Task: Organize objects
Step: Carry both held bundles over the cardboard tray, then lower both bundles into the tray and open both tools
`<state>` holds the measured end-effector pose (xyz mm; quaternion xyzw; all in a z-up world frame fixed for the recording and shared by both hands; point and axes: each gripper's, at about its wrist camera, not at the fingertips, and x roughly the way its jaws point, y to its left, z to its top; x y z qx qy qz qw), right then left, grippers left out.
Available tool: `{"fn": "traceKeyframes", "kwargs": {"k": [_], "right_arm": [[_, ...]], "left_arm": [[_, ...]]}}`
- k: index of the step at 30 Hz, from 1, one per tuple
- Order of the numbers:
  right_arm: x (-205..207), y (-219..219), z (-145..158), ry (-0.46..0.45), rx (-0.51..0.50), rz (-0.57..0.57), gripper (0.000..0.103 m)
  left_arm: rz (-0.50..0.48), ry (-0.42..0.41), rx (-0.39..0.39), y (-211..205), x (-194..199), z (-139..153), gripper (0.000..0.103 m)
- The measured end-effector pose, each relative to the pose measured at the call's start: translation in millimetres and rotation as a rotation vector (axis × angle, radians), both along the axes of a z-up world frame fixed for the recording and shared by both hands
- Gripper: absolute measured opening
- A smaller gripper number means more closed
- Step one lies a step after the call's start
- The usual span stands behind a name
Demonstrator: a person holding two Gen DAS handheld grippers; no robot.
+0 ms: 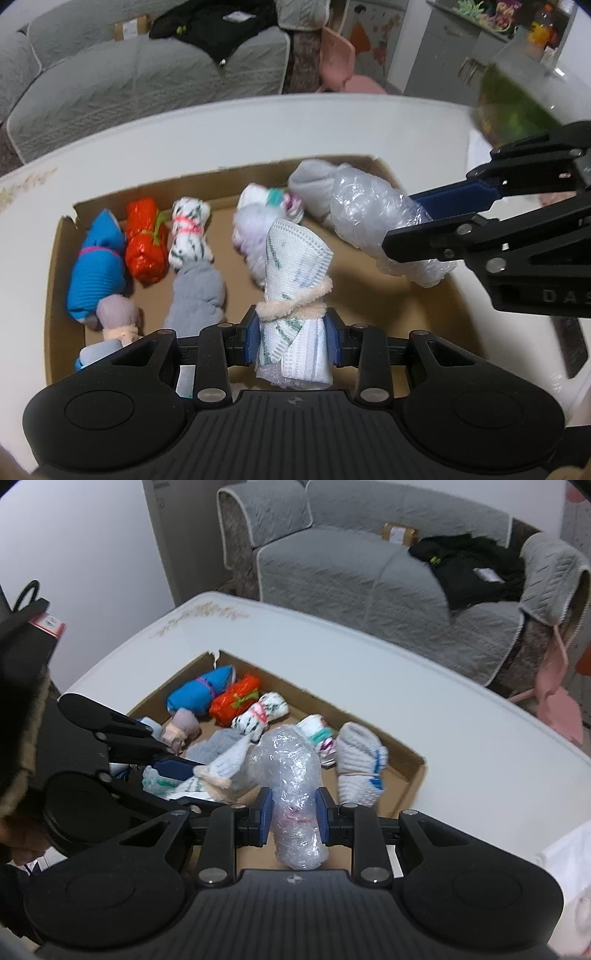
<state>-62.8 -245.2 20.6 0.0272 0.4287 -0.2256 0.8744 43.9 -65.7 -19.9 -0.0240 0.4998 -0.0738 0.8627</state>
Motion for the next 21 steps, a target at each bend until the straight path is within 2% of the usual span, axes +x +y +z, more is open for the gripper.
{"fn": "traceKeyframes", "kwargs": {"k": [7,11,21], "right_arm": [[5,-6,-14,0.049,0.015,0.029,0.022],[8,-7,-21,0.091,0.004,0.042,0.022],[24,-21,-33,0.116,0.0,0.034,0.022]], "left_arm": [[-0.038,0.005,0.067,11,12,-21,0.042],[-0.059,0.019,0.075,13,17,-30,0.042],[-0.047,0.01,0.076,12,27,-35,0.042]]}}
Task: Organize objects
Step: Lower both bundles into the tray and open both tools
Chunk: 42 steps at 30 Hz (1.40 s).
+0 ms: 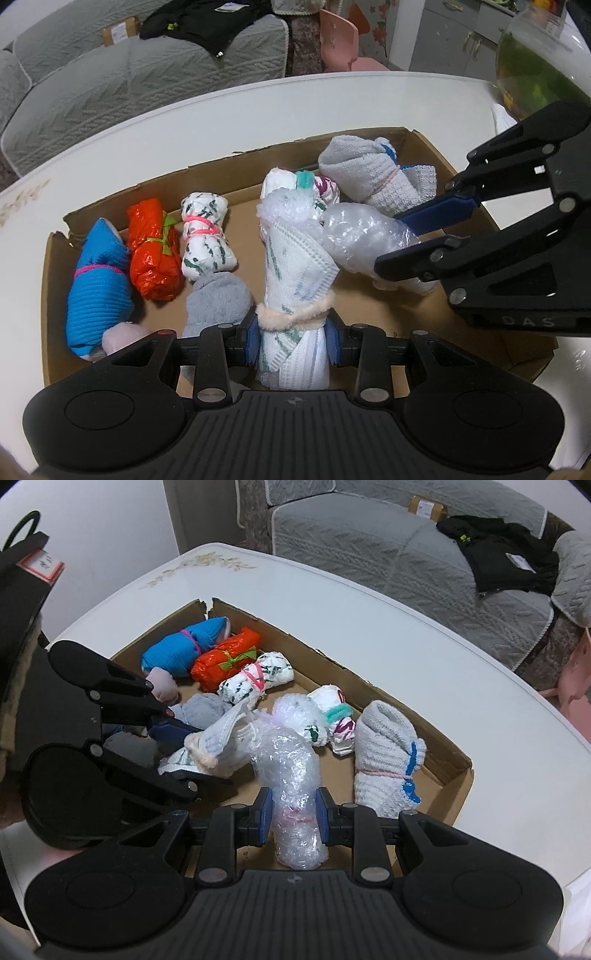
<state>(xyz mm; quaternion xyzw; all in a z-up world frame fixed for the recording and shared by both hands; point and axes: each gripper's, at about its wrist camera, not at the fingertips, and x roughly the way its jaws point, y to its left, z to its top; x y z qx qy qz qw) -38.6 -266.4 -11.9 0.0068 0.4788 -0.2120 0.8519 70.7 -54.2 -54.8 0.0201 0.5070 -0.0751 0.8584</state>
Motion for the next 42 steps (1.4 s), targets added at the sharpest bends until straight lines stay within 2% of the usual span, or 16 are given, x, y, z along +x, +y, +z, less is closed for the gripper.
{"fn": "traceKeyframes", "kwargs": {"k": [8,15,22,33,36,39,42], "right_arm": [[-6,-1,-3,-0.003,0.0,-0.012,0.024],[-10,-1,-1,-0.004,-0.004,-0.019,0.029],[-12,0,6,-0.018,-0.017,-0.019,0.029],[-19,5,17,-0.04,-0.037,-0.018,0.029],[-20,10,20,-0.046,-0.043,-0.009,0.033],[-20,14,23,-0.057,-0.044,-0.004,0.034],[-21,17,26,-0.066,-0.048,0.0,0.044]], "left_arm": [[0.006,-0.006,0.004,-4,-11,3,0.043],[0.014,-0.011,0.0,-5,-9,6,0.048],[0.02,-0.024,-0.004,-8,-15,15,0.056],[0.023,-0.037,0.014,-10,-29,31,0.059],[0.035,-0.05,0.026,-8,-33,38,0.064],[0.041,-0.055,0.041,-6,-36,44,0.065],[0.048,-0.059,0.047,-5,-41,54,0.068]]}}
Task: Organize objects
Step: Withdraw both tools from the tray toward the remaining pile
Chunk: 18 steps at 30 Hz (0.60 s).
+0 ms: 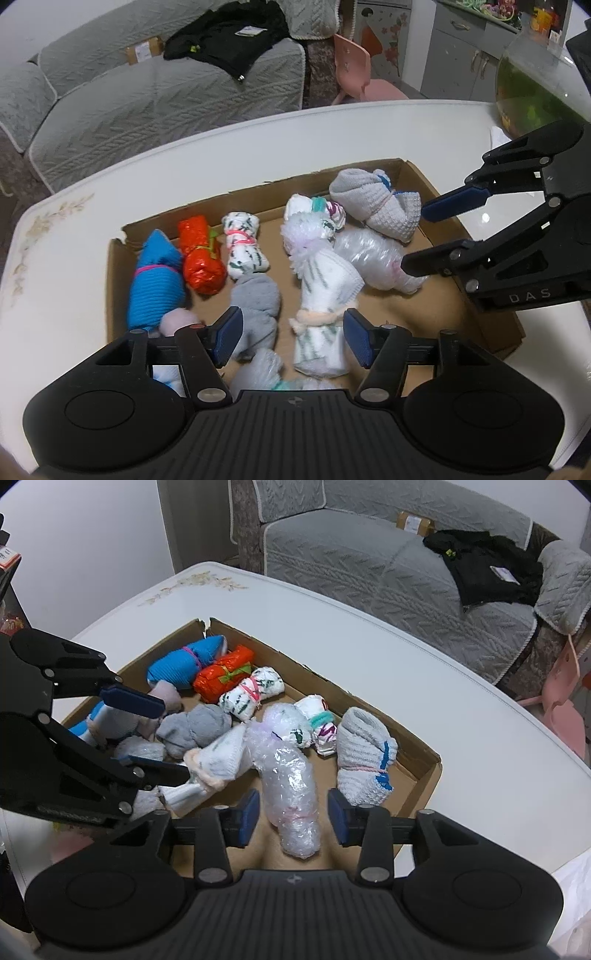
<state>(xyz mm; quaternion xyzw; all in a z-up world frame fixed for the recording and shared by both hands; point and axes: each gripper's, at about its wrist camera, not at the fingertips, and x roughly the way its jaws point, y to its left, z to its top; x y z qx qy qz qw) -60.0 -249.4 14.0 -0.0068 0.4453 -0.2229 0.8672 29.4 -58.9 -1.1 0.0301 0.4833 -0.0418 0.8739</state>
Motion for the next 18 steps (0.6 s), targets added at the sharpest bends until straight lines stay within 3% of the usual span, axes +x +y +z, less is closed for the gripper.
{"fn": "traceKeyframes", "kwargs": {"k": [2,8,14,18], "right_arm": [[-2,4,4,-0.009,-0.007,0.005,0.055],[-15,28,15,-0.056,-0.001,0.016,0.064],[-31,74,12,-0.067,0.015,0.097,0.064],[-24,109,-6,-0.035,0.029,0.207,0.064]], "left_arm": [[-0.003,-0.009,0.017,0,-9,8,0.072],[0.008,-0.022,0.045,-1,-47,29,0.08],[0.003,0.032,0.08,-3,-91,25,0.085],[0.011,0.093,0.117,-2,-114,13,0.086]]}}
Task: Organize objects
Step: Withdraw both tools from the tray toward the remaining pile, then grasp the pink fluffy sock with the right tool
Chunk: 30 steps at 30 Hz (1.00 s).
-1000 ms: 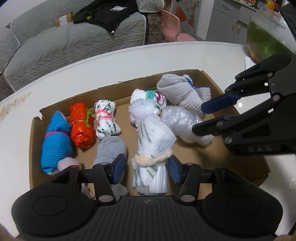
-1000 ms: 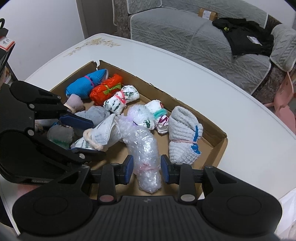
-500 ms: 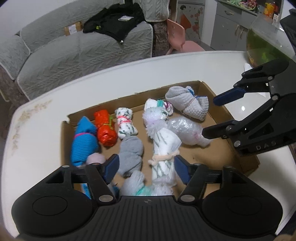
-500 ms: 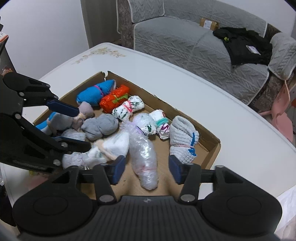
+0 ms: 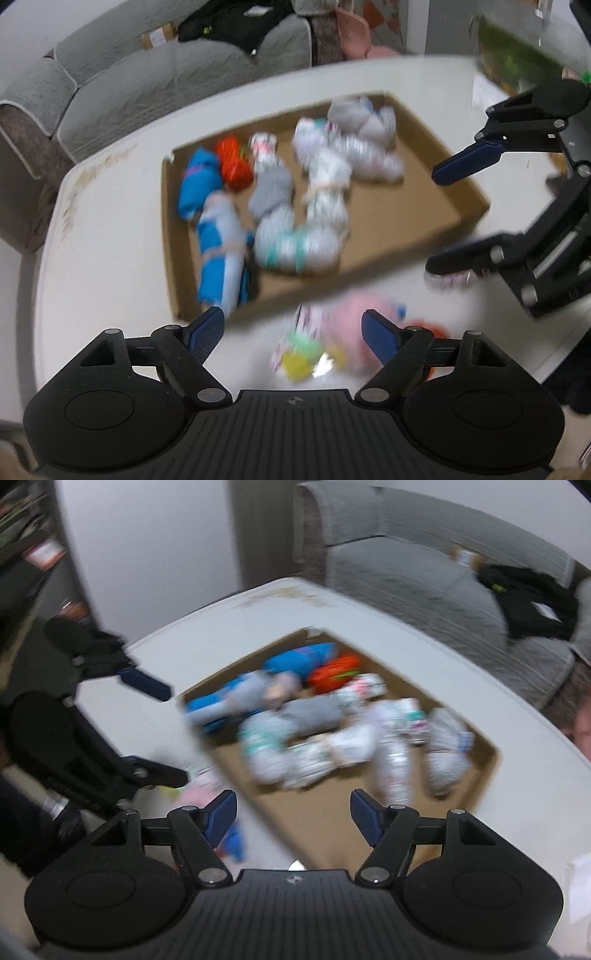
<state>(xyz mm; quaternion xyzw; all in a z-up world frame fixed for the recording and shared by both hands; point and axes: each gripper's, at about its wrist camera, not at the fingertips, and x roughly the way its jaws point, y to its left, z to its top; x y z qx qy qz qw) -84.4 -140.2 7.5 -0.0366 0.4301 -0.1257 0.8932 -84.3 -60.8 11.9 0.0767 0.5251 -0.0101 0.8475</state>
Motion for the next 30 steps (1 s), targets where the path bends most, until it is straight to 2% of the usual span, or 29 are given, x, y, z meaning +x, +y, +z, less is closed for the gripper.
{"fn": "traceKeyframes", "kwargs": {"k": [6,8,12,16,18,20,23,28,30], "right_arm": [[30,34,-34,0.065,0.008,0.133,0.065],[39,38,-46,0.088,0.009,0.154,0.066],[52,40,-63,0.122,0.005,0.181,0.065],[61,35,-68,0.116,0.009,0.182,0.054],[65,32,-69,0.124,0.016,0.182,0.045],[64,31,-70,0.145,0.017,0.175,0.029],[52,32,-62,0.149,0.043,0.175,0.021],[33,26,-58,0.149,0.048,0.141,0.019],[30,25,-57,0.115,0.027,0.133,0.025]], "left_arm": [[0.016,0.076,0.032,7,-24,-18,0.087],[0.026,0.095,0.049,11,-30,-23,0.087],[0.042,0.116,0.03,20,-36,-26,0.088],[0.027,0.117,0.024,19,-40,-26,0.089],[0.019,0.119,0.014,18,-41,-26,0.089],[0.009,0.114,0.003,12,-41,-24,0.089],[-0.015,0.1,-0.013,4,-40,-22,0.09],[-0.057,0.079,-0.033,-6,-37,-29,0.091],[-0.089,0.078,-0.009,-11,-38,-34,0.091]]}}
